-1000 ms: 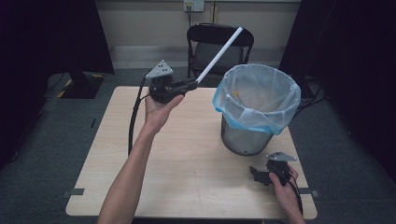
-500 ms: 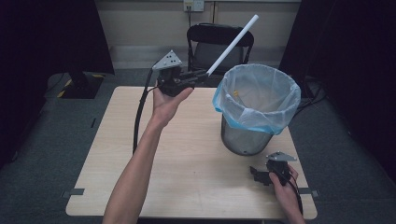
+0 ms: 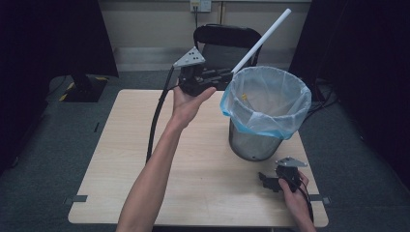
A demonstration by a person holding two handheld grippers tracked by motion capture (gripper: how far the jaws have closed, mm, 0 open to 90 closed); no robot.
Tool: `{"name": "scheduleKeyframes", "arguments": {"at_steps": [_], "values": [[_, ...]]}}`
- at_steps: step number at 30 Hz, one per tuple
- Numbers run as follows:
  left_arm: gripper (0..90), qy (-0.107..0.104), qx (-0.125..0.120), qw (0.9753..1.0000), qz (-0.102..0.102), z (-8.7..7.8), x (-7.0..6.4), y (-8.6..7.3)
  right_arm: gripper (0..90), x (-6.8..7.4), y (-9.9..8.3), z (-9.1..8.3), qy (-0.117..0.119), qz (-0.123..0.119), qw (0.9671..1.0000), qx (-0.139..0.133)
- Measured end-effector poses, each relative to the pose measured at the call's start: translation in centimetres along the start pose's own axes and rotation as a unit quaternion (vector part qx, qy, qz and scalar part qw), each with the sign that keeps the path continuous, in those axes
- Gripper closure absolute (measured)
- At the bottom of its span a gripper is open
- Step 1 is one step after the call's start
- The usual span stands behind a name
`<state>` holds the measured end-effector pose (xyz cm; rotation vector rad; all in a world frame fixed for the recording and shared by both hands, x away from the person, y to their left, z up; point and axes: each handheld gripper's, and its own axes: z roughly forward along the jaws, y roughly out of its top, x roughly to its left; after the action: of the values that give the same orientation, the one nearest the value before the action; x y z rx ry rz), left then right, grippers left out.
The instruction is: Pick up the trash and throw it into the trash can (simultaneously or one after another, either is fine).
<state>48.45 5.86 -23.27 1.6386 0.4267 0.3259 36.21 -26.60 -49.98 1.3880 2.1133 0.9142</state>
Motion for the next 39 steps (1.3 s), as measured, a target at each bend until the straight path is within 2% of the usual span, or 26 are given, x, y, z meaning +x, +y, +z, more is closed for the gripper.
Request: {"name": "scheduleKeyframes", "arguments": {"at_steps": [3, 7, 15, 18, 23, 37, 39], "values": [[80.2, -0.006, 0.003, 1.0000, 0.005, 0.5, -0.3, 0.3, 12.4, 0.0, 0.0, 0.0, 0.000, 0.000, 1.0000, 0.000], [80.2, -0.018, 0.001, 0.9998, -0.001, 1.2, -0.5, 0.5, 12.4, 0.0, 0.0, 0.0, 0.000, 0.000, 1.0000, 0.000], [80.2, -0.033, 0.011, 0.9994, -0.004, 2.6, -0.6, 0.1, 12.4, 0.0, 0.0, 0.0, 0.000, 0.000, 1.0000, 0.000], [80.2, -0.040, 0.007, 0.9992, -0.004, 3.0, -0.8, 0.0, 12.4, 0.0, 0.0, 0.0, 0.000, 0.000, 1.0000, 0.000], [80.2, -0.048, 0.014, 0.9988, -0.003, 4.1, -1.1, 0.3, 12.4, 0.0, 0.0, 0.0, 0.000, 0.000, 1.0000, 0.000], [80.0, -0.067, 0.032, 0.9973, -0.003, 5.4, -2.0, 0.6, 12.5, 0.0, -0.1, 0.0, -0.001, 0.000, 1.0000, 0.000], [79.8, -0.075, 0.043, 0.9962, 0.001, 5.9, -2.1, 0.7, 12.4, 0.0, -0.1, 0.0, -0.001, 0.000, 1.0000, 0.000]]}}
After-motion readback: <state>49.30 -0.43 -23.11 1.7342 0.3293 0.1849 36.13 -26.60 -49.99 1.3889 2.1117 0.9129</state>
